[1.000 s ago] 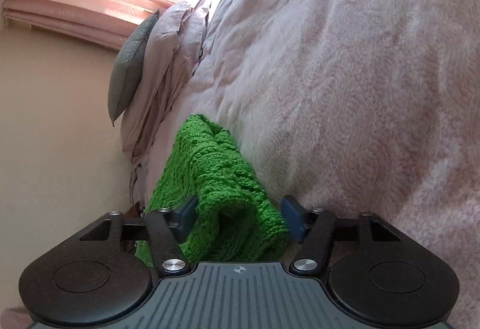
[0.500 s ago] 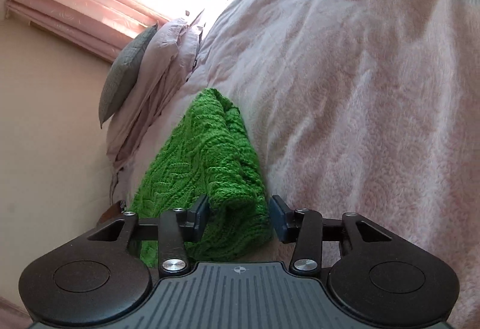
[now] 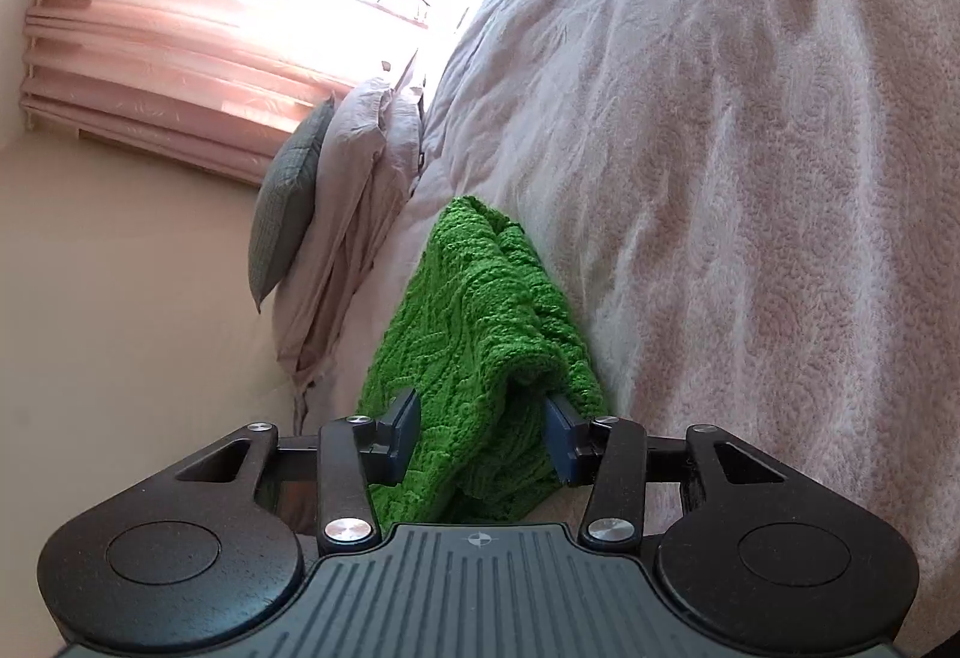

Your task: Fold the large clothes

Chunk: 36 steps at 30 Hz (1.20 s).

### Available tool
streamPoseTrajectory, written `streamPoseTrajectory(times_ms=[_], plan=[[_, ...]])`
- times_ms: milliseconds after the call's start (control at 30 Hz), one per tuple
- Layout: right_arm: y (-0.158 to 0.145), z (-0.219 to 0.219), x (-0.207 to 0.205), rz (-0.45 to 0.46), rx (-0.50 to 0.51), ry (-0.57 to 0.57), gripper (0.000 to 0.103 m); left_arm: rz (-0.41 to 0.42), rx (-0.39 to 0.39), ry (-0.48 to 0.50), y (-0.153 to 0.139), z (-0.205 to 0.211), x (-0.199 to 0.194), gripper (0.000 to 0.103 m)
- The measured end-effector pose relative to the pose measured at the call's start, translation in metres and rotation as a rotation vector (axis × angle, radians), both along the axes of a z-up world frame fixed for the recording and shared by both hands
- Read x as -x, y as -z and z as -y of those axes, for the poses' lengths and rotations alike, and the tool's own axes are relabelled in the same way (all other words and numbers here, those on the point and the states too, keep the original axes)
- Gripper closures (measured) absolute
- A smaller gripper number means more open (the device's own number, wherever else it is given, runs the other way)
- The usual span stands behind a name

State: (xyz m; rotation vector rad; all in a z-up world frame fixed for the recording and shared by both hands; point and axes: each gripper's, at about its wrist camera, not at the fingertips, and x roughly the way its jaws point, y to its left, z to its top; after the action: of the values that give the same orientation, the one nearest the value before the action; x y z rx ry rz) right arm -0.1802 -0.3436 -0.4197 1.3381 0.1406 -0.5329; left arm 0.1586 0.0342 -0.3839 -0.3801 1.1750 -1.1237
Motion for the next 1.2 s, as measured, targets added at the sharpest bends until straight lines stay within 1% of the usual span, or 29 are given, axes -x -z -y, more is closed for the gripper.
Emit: streamPoseTrajectory(times_ms=[100,133,167,200,233,267,333,400,433,467,533,567,600,633,667,700,733,767,800,867,933,967,1033,1067,1100,1133,1200], plan=[[0.006,0.008,-0.006,-0.019,-0.010,0.015,0.061,-0.089,0.012,-0.063,0.010,0.002,-0.008,0.065],[0.007,0.008,-0.007,-0.038,-0.006,0.014,0.072,-0.099,0.007,-0.075,0.012,0.004,-0.009,0.066],[0.007,0.009,-0.009,-0.068,0.009,0.001,0.095,-0.099,-0.001,-0.086,0.013,0.006,-0.011,0.072],[0.006,0.007,-0.009,-0.072,0.024,-0.002,0.097,-0.084,-0.006,-0.089,0.013,0.008,-0.011,0.077],[0.003,0.003,-0.007,-0.076,0.050,-0.001,0.100,-0.052,-0.013,-0.089,0.011,0.008,-0.010,0.093],[-0.003,0.000,-0.006,-0.090,0.082,-0.001,0.101,-0.017,-0.014,-0.084,0.007,0.008,-0.009,0.099],[-0.015,-0.012,-0.002,-0.116,0.167,0.007,0.102,0.062,0.019,-0.059,-0.006,0.001,-0.002,0.098],[-0.018,-0.021,-0.002,-0.174,0.215,-0.004,0.102,0.151,0.034,-0.025,-0.018,-0.008,0.007,0.098],[-0.014,-0.023,-0.006,-0.234,0.224,-0.015,0.102,0.188,0.016,-0.011,-0.020,-0.009,0.010,0.098],[-0.007,-0.024,-0.016,-0.310,0.241,-0.039,0.102,0.225,-0.021,0.006,-0.018,-0.008,0.013,0.098],[-0.002,-0.031,-0.030,-0.401,0.306,-0.076,0.102,0.285,-0.115,0.027,-0.002,0.003,0.018,0.095],[-0.006,-0.035,-0.034,-0.426,0.341,-0.079,0.101,0.305,-0.143,0.024,0.003,0.007,0.021,0.095],[-0.012,-0.040,-0.037,-0.449,0.381,-0.080,0.100,0.326,-0.153,0.016,0.003,0.007,0.026,0.095],[-0.018,-0.044,-0.039,-0.473,0.416,-0.092,0.096,0.359,-0.158,0.013,-0.003,0.008,0.032,0.094],[-0.024,-0.047,-0.041,-0.504,0.449,-0.101,0.091,0.405,-0.174,0.015,-0.010,0.008,0.037,0.091],[-0.030,-0.052,-0.041,-0.529,0.488,-0.101,0.088,0.460,-0.204,0.024,-0.017,0.008,0.044,0.089],[-0.036,-0.057,-0.042,-0.552,0.543,-0.094,0.083,0.516,-0.235,0.032,-0.025,0.010,0.049,0.087],[-0.041,-0.063,-0.043,-0.570,0.588,-0.085,0.081,0.564,-0.253,0.030,-0.032,0.010,0.054,0.087],[-0.047,-0.070,-0.043,-0.590,0.637,-0.074,0.080,0.604,-0.255,0.024,-0.040,0.008,0.059,0.087],[-0.052,-0.081,-0.048,-0.611,0.719,-0.076,0.078,0.649,-0.251,0.022,-0.052,0.006,0.067,0.080],[-0.048,-0.087,-0.060,-0.619,0.778,-0.126,0.078,0.666,-0.229,0.042,-0.057,0.009,0.075,0.077],[-0.043,-0.086,-0.070,-0.648,0.797,-0.156,0.077,0.676,-0.234,0.060,-0.055,0.014,0.079,0.077],[-0.023,-0.083,-0.085,-0.739,0.772,-0.209,0.077,0.691,-0.275,0.111,-0.044,0.026,0.084,0.075],[-0.012,-0.081,-0.090,-0.771,0.748,-0.233,0.077,0.697,-0.321,0.130,-0.031,0.035,0.085,0.074],[-0.008,-0.081,-0.090,-0.777,0.733,-0.232,0.077,0.692,-0.357,0.139,-0.022,0.040,0.086,0.074],[-0.007,-0.082,-0.086,-0.766,0.710,-0.225,0.077,0.682,-0.365,0.132,-0.015,0.041,0.087,0.074],[-0.010,-0.083,-0.080,-0.749,0.661,-0.246,0.074,0.672,-0.368,0.114,-0.019,0.037,0.090,0.074]])
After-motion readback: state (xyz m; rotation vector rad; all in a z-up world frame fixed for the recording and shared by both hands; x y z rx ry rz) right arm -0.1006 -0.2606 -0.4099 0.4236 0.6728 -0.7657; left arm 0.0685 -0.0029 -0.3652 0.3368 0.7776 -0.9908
